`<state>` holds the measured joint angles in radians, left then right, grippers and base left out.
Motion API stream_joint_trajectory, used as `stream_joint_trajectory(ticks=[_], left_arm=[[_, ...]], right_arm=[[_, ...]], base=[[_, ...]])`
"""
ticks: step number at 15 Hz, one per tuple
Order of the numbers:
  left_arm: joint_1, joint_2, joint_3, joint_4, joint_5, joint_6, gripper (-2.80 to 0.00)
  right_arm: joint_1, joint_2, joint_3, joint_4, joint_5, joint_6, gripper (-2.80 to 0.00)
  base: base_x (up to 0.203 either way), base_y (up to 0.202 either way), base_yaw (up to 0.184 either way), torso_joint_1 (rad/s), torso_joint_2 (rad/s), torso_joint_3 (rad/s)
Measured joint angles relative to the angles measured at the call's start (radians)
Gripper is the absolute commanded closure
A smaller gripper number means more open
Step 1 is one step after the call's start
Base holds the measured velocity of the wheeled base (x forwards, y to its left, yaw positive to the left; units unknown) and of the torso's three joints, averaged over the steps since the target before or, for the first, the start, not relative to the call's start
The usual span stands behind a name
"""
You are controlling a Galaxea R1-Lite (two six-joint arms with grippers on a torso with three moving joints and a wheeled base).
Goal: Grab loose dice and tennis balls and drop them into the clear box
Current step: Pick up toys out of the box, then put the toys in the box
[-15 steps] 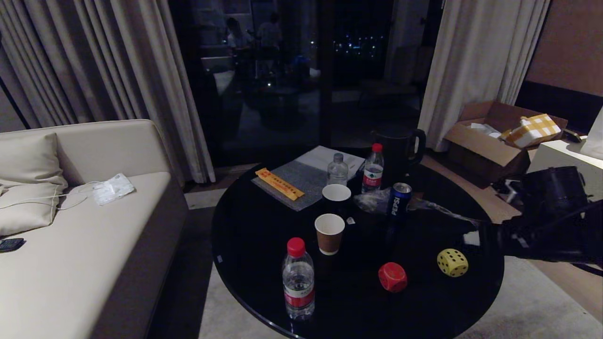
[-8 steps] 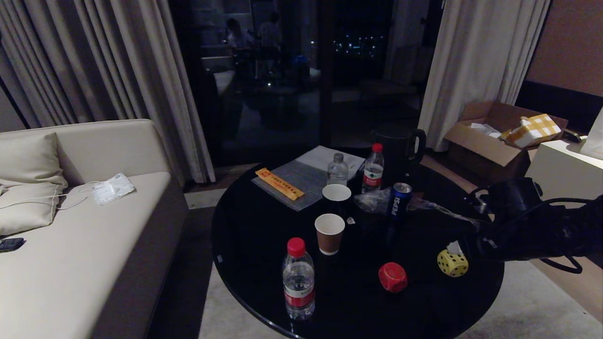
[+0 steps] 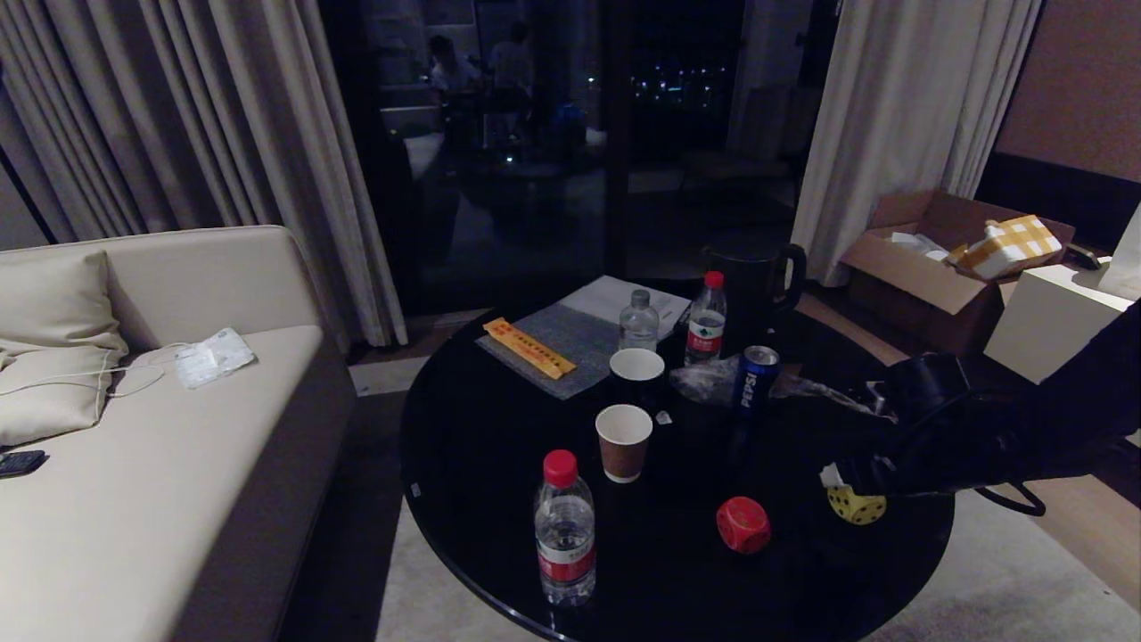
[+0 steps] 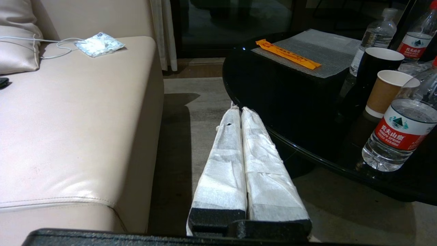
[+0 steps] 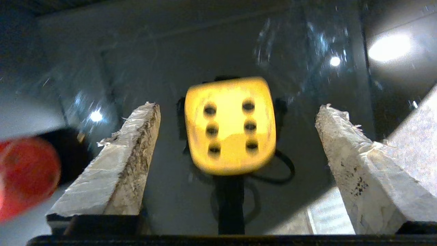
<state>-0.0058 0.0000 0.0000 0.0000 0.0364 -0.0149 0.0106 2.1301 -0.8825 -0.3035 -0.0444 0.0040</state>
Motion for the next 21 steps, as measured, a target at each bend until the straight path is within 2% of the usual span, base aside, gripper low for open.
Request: stream_joint_trajectory(ticks=[2, 3, 10, 14, 17, 21], left_arm=[[0.0, 0.0, 0.0, 0.0, 0.0, 0.0, 0.0], [0.0, 0.0, 0.0, 0.0, 0.0, 0.0, 0.0], [0.0, 0.0, 0.0, 0.001, 0.0, 0.0, 0.0], [0.0, 0.0, 0.0, 0.0, 0.0, 0.0, 0.0], [0.0, 0.0, 0.0, 0.0, 0.0, 0.0, 0.0], [0.0, 0.0, 0.0, 0.0, 0.0, 0.0, 0.0]], right_arm=[[0.001, 0.031, -0.002, -0.02, 0.0, 0.001, -2.8], [0.001, 0.042, -0.003, -0.02, 0.001, 0.002, 0.0], [-0.002, 0.091, -0.029, -0.03, -0.005, 0.002, 0.0], [-0.002, 0.052, 0.01, -0.019, -0.006, 0.0, 0.0], [-0.002, -0.093, 0.103, -0.011, -0.001, 0.001, 0.0], [0.0, -0.429, 0.296, 0.055, 0.003, 0.001, 0.0]], base=[[0.0, 0.0, 0.0, 0.0, 0.0, 0.0], [0.0, 0.0, 0.0, 0.0, 0.0, 0.0], [0.0, 0.0, 0.0, 0.0, 0.0, 0.0], [0.0, 0.0, 0.0, 0.0, 0.0, 0.0], [0.0, 0.0, 0.0, 0.0, 0.0, 0.0], [0.0, 0.0, 0.0, 0.0, 0.0, 0.0]])
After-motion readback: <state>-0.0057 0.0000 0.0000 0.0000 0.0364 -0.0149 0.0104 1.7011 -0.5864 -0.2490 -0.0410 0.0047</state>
